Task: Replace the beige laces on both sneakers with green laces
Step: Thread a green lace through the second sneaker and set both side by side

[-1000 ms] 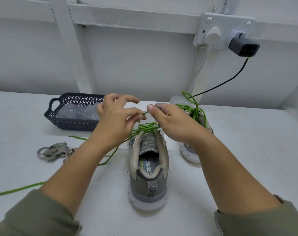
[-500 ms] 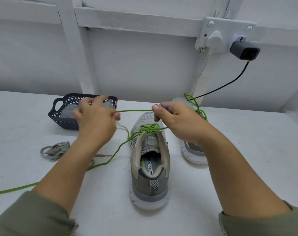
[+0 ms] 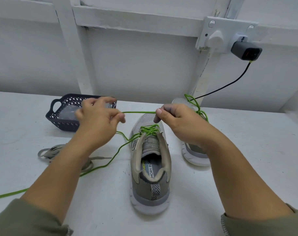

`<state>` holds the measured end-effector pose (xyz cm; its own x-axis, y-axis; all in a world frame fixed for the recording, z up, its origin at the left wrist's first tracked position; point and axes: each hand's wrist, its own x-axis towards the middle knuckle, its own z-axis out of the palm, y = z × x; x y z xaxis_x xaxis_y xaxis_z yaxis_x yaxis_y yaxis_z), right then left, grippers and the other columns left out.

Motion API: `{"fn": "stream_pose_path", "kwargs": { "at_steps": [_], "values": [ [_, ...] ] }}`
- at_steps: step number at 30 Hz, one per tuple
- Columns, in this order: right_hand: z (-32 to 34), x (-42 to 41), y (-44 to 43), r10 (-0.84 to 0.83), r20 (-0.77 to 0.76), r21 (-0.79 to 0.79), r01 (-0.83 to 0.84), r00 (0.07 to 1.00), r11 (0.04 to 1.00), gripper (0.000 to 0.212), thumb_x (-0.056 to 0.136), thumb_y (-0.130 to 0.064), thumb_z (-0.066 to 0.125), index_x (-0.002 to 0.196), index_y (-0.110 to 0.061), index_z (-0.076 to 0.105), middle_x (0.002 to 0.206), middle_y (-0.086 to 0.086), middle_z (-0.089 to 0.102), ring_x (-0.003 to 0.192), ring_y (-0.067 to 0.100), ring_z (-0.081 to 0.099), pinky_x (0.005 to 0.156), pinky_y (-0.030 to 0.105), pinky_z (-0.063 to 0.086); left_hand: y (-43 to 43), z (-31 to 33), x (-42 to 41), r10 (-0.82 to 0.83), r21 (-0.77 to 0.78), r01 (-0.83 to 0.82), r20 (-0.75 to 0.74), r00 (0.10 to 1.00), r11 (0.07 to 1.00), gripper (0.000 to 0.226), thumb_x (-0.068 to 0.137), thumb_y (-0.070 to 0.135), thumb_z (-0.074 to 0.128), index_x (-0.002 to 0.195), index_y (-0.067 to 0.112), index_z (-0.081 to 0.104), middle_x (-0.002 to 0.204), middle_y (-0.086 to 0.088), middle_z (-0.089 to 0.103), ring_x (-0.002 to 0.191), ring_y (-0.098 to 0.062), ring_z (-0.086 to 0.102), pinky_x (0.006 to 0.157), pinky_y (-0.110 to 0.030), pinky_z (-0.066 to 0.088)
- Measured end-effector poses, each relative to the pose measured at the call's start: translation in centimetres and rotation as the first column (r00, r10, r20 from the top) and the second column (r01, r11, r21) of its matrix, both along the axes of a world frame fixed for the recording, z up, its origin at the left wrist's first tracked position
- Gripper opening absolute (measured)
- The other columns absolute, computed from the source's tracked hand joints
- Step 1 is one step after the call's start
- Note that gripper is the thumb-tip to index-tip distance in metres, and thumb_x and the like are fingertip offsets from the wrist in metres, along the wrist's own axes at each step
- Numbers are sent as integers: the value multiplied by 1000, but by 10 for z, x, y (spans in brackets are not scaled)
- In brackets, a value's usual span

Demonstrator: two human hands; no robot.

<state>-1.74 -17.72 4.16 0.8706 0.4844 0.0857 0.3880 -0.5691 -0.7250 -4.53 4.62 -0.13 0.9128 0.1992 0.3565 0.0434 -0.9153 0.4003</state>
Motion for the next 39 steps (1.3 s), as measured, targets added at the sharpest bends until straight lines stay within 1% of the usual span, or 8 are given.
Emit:
{"fn": "stream_pose_path", "kwargs": {
  "at_steps": [4,7,9,16,19,23,30,39],
  "values": [
    [-5,5,-5,-2,81,-86,9,997,996,21,98,-33,51,95,-28,72,59,-8,47,52,5,40,51,18,31,4,5,-1,166,170,-129,-222,961,977,23,97,38,48,110,40,67,149,10,33,130,-24,18,100,-42,18],
    [-11,6,6,-34,172,-21,38,985,999,14,90,-26,67,100,-23,76,54,-22,56,59,-11,54,60,6,38,-11,6,-2,-208,-161,192,-86,974,968,36,95,34,51,130,39,54,141,19,44,134,-10,30,110,-41,23],
    [-15,5,11,-88,123,125,73,989,990,13,78,-25,79,90,-27,75,65,-15,66,65,-7,61,70,22,52,-26,8,-3,-396,-454,365,29,918,813,27,97,33,53,123,36,61,123,20,61,121,4,49,109,-35,38],
    [-15,4,7,-137,62,298,113,989,948,34,53,-22,94,67,-22,63,63,-3,70,62,14,67,65,37,56,-35,6,-4,-502,-732,349,11,865,585,18,83,27,67,97,18,76,92,3,76,96,-10,69,92,-26,52],
    [-7,1,-5,-137,27,57,135,990,989,35,56,-30,92,75,-26,62,74,-10,69,68,6,67,64,24,51,-35,5,-4,-462,-591,330,-83,883,736,6,86,25,70,87,28,75,79,11,74,78,2,65,72,-9,47],
    [-7,-6,-8,-168,39,-337,172,985,926,38,69,-58,76,88,-26,66,81,-11,67,75,4,62,66,23,51,-44,3,-7,-241,-352,199,-79,967,915,14,83,43,59,76,32,64,77,14,66,72,-2,59,77,-31,44],
    [-31,-12,0,-283,-53,-301,255,958,919,23,88,-28,56,83,-10,71,72,8,72,71,24,70,68,37,58,-75,-14,-14,-87,101,86,6,996,991,10,82,38,59,85,31,65,90,12,50,104,-19,41,75,-35,21],
    [-44,-8,-12,-228,-251,-145,197,941,970,18,94,-24,58,86,-12,68,73,8,73,68,17,73,78,48,58,-80,-20,-12,-110,35,112,-47,993,993,12,84,42,62,88,35,70,121,13,42,119,-20,19,84,-34,15]
  ]
}}
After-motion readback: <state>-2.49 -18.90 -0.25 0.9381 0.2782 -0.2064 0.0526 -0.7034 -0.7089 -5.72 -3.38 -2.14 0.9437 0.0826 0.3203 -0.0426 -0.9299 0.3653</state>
